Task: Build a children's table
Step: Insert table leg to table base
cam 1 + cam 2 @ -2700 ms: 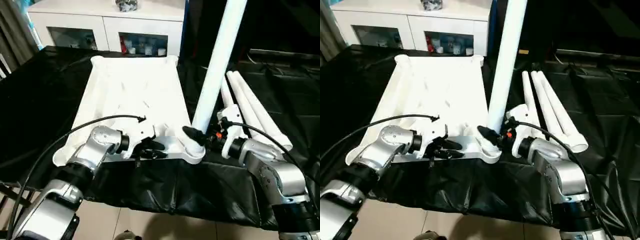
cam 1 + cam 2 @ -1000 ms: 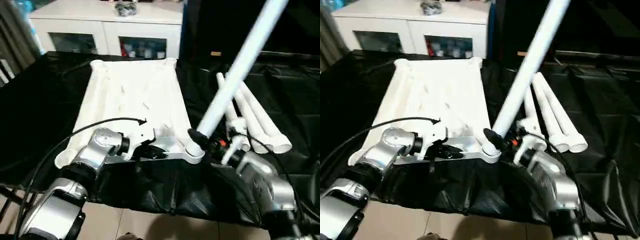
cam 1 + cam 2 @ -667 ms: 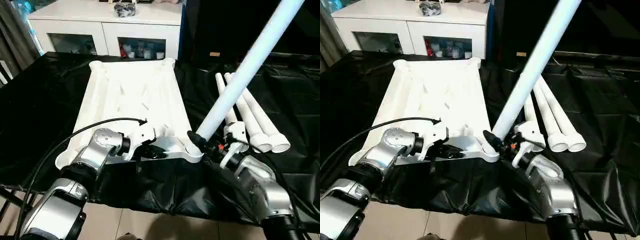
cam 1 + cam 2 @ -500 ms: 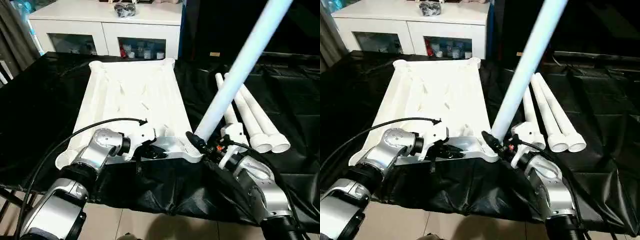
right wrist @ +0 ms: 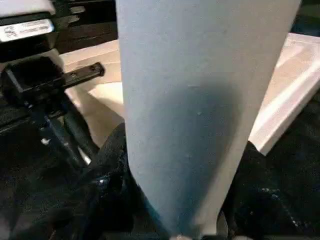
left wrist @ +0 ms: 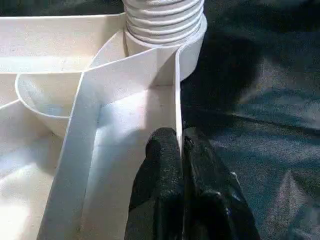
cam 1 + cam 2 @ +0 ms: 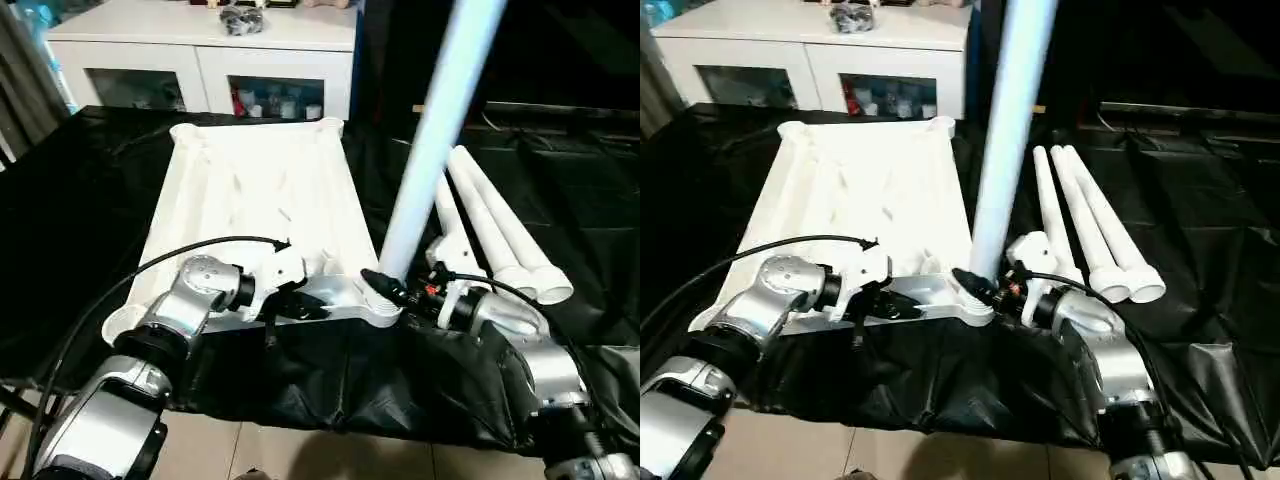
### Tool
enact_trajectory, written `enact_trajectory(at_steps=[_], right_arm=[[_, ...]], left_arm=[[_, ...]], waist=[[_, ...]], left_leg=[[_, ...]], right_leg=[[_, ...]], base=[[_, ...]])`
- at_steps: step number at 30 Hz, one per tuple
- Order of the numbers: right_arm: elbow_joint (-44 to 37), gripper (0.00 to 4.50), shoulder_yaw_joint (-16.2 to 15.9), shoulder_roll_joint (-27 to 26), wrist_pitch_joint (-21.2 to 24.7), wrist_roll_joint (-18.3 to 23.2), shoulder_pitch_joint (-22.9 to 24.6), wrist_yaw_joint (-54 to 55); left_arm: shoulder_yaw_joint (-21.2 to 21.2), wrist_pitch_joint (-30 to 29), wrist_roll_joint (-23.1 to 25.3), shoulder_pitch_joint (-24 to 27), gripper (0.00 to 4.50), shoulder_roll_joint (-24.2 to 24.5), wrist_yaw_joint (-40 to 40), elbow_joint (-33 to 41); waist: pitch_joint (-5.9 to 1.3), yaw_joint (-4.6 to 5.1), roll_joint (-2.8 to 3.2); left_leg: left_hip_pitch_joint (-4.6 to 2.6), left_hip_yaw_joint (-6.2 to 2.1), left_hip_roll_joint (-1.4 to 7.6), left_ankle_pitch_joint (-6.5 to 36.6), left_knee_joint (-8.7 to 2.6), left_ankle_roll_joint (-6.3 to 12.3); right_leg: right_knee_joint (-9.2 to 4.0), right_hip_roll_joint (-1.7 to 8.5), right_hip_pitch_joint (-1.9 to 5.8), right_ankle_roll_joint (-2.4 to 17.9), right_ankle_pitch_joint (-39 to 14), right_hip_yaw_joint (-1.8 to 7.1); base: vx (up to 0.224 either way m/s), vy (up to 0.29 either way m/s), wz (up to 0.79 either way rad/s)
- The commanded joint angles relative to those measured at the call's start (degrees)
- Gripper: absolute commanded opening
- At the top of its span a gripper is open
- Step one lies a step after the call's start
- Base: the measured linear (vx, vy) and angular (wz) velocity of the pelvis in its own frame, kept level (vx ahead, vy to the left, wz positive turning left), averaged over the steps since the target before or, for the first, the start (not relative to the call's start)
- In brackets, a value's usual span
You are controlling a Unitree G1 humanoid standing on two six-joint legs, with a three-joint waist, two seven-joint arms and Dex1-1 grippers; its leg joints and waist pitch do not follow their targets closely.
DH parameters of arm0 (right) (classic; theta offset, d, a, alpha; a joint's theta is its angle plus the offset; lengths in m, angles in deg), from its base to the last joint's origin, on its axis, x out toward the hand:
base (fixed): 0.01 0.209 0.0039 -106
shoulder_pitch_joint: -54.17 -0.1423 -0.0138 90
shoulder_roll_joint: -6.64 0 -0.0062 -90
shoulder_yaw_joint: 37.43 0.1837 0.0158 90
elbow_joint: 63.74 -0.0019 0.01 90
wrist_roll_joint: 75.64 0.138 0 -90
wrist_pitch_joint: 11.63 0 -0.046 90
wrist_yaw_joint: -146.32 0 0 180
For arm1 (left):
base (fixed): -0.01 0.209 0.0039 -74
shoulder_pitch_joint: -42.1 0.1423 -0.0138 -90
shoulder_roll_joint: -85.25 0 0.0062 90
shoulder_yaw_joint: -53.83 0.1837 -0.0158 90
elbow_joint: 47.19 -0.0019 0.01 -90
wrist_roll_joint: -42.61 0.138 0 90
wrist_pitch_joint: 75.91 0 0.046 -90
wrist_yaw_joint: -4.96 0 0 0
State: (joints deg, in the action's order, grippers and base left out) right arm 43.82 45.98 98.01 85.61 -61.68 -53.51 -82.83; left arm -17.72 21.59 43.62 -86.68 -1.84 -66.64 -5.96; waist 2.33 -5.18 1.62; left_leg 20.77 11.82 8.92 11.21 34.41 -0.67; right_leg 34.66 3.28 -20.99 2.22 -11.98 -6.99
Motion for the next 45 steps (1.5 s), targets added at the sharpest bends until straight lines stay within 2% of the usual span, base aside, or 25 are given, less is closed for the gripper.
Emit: enact_trajectory(at_steps=[1, 11, 18, 19, 21, 22, 25, 26, 28, 29, 30, 31, 33, 34, 36, 37, 40, 43, 45], right_arm=[[2.52, 1.91, -4.86, -0.06, 3.03, -0.56, 3.0, -3.9], [3.2, 1.91, -5.12, 0.13, 0.8, -0.28, 3.17, -7.8], [3.03, 1.91, -5.12, -0.06, 0.89, -0.31, 3.1, -8.76], [4.06, 1.91, -4.33, -0.84, 0.8, -0.66, 2.41, -6.75], [8.59, 1.91, -1.55, -3.4, -0.82, -2.41, -0.25, 1.65], [10.12, 1.91, -0.64, -4.2, -1.53, -3.01, -1.11, 4.36], [13.52, 1.91, 1.04, -6.1, -2.27, -3.76, -3.13, 10.09], [15.0, 1.91, 1.77, -6.95, -2.44, -3.99, -4.05, 12.65], [20.57, 1.91, 4.6, -10.24, -1.4, -3.62, -7.49, 21.0], [21.56, 1.91, 4.89, -10.77, -1.13, -3.62, -8.07, 22.24], [23.98, 1.91, 4.86, -12.08, -0.52, -4.06, -9.4, 24.63], [24.37, 1.91, 4.71, -12.26, -0.5, -4.22, -9.58, 24.84], [24.92, 1.91, 4.5, -12.51, -0.48, -4.46, -9.84, 25.14], [26.14, 1.91, 4.28, -13.1, -1.05, -5.01, -10.36, 25.7], [27.58, 1.91, 4.22, -14.34, -1.73, -5.69, -10.97, 26.4], [27.98, 1.91, 4.25, -14.77, -1.87, -5.86, -11.16, 26.37], [28.82, 1.91, 3.84, -15.45, -2.48, -6.51, -11.5, 26.03], [29.67, 1.91, 3.67, -15.66, -2.95, -6.65, -11.87, 26.16], [30.09, 1.91, 3.25, -15.59, -2.96, -7.02, -12.17, 25.55]], left_arm=[[0.34, 1.12, -0.32, -1.26, 0.0, -0.25, -2.55, 0.23], [0.52, 2.42, -0.46, -1.74, 0.0, 0.75, -6.79, -0.75], [0.38, 2.44, -0.78, -1.78, 0.0, 0.98, -8.99, -0.88], [-0.16, 1.56, -0.72, -2.23, 0.0, 0.65, -7.46, -1.32], [-1.33, -1.0, 0.92, -3.86, 0.0, -0.71, 0.98, -2.85], [-1.81, -1.81, 1.48, -4.42, 0.0, -1.29, 4.09, -3.42], [-3.14, -5.1, 1.94, -5.46, 0.0, -3.18, 11.19, -3.69], [-3.77, -6.74, 2.09, -5.87, 0.0, -4.06, 14.44, -3.66], [-5.57, -12.09, 2.18, -6.37, 0.0, -7.49, 23.13, -2.1], [-5.7, -12.81, 2.24, -6.31, 0.0, -8.11, 24.12, -1.72], [-5.3, -14.42, 2.97, -5.68, 0.0, -9.81, 26.1, -0.15], [-5.12, -14.6, 3.19, -5.53, 0.0, -10.08, 26.3, 0.11], [-4.87, -14.85, 3.51, -5.33, 0.0, -10.45, 26.59, 0.49], [-4.0, -15.05, 4.4, -5.04, 0.0, -10.96, 27.21, 0.92], [-2.92, -15.79, 5.29, -4.42, 0.0, -11.79, 27.89, 1.44], [-2.57, -15.88, 5.6, -4.26, 0.0, -11.86, 27.97, 1.5], [-1.91, -16.47, 6.04, -3.72, 0.0, -11.74, 27.75, 2.04], [-1.5, -17.11, 6.28, -3.16, 0.0, -11.53, 27.47, 3.11], [-1.36, -17.43, 6.45, -2.65, 0.0, -11.52, 27.0, 4.02]], waist=[[-2.68, -0.19, -0.34], [-2.6, -0.25, -0.18], [-2.69, -0.4, -0.2], [-2.7, -0.4, -0.2], [-2.45, 0.02, -0.25], [-2.21, 0.31, -0.2], [-1.99, 0.54, -0.52], [-2.01, 0.71, -0.33], [-2.18, 1.09, -0.62], [-2.26, 1.11, -0.5], [-2.23, 1.32, -0.81], [-2.24, 1.37, -0.66], [-2.27, 1.42, -0.72], [-2.37, 1.41, -0.94], [-2.39, 1.46, -1.16], [-2.34, 1.43, -1.06], [-2.18, 1.55, -1.09], [-2.05, 1.78, -1.05], [-2.1, 1.87, -0.98]], left_leg=[[-0.8, -3.35, 6.1, 13.14, -4.44, 2.11], [-1.02, -3.41, 6.27, 15.18, -4.71, 1.11], [-0.9, -3.38, 6.41, 14.2, -4.8, 1.28], [-0.94, -3.35, 6.41, 14.26, -4.76, 1.25], [-1.22, -3.49, 6.34, 15.85, -4.89, 0.24], [-1.53, -3.72, 6.2, 17.93, -4.83, -0.93], [-1.71, -4.06, 6.1, 19.44, -4.83, -1.34], [-1.84, -4.03, 6.29, 19.85, -4.92, -1.6], [-1.62, -4.31, 6.57, 20.32, -5.38, -2.53], [-1.58, -4.29, 6.55, 20.18, -5.36, -2.64], [-1.4, -4.13, 6.37, 19.52, -5.32, -2.25], [-1.38, -3.96, 6.12, 18.57, -5.09, -1.79], [-1.16, -3.67, 5.95, 16.7, -4.88, -0.41], [-1.04, -3.54, 5.94, 15.43, -4.88, 0.4], [-0.94, -3.43, 5.94, 14.24, -4.83, 0.95], [-0.96, -3.39, 5.82, 14.19, -4.77, 1.18], [-1.16, -3.51, 5.88, 15.76, -4.97, 1.15], [-1.44, -3.74, 6.03, 18.24, -5.19, 0.28], [-1.47, -3.83, 6.13, 18.75, -5.27, -0.08]], right_leg=[[-5.77, 8.18, 1.79, 7.54, -18.12, 5.09], [-5.99, 8.3, 1.69, 7.93, -19.19, 5.16], [-5.6, 8.33, 1.8, 8.87, -16.59, 5.16], [-5.68, 8.41, 1.75, 8.91, -17.04, 5.18], [-5.9, 8.36, 1.37, 9.06, -19.5, 5.11], [-6.36, 8.63, 1.16, 8.55, -23.78, 5.05], [-7.38, 8.78, 1.21, 5.85, -30.43, 4.86], [-7.26, 8.72, 1.07, 6.21, -30.12, 4.89], [-6.84, 8.63, 1.22, 7.02, -26.68, 4.9], [-6.64, 8.71, 1.28, 7.43, -25.59, 4.91], [-6.64, 8.69, 1.3, 7.86, -24.15, 5.01], [-6.63, 8.72, 1.25, 8.39, -23.09, 5.12], [-6.69, 8.69, 1.49, 8.4, -21.4, 5.3], [-6.51, 8.5, 1.57, 8.45, -19.98, 5.29], [-6.32, 8.44, 1.56, 8.89, -19.01, 5.25], [-6.45, 8.45, 1.55, 8.79, -19.51, 5.24], [-6.82, 8.36, 1.44, 7.84, -22.55, 5.13], [-7.15, 8.24, 1.18, 6.9, -25.87, 5.06], [-7.12, 8.31, 1.13, 6.97, -25.72, 5.11]], base=[[0.0, 0.0, 0.0], [0.0, 0.0, 0.0], [0.0, 0.0, 0.0], [0.0, 0.0, 0.0], [0.0, 0.0, 0.0], [0.0, 0.0, 0.0], [0.0, 0.0, 0.0], [0.0, 0.0, 0.0], [0.0, 0.0, 0.0], [0.0, 0.0, 0.0], [0.0, 0.0, 0.0], [0.0, 0.0, 0.0], [0.0, 0.0, 0.0], [0.0, 0.0, 0.0], [0.0, 0.0, 0.0], [0.0, 0.0, 0.0], [0.0, 0.0, 0.0], [0.0, 0.0, 0.0], [0.0, 0.0, 0.0]])
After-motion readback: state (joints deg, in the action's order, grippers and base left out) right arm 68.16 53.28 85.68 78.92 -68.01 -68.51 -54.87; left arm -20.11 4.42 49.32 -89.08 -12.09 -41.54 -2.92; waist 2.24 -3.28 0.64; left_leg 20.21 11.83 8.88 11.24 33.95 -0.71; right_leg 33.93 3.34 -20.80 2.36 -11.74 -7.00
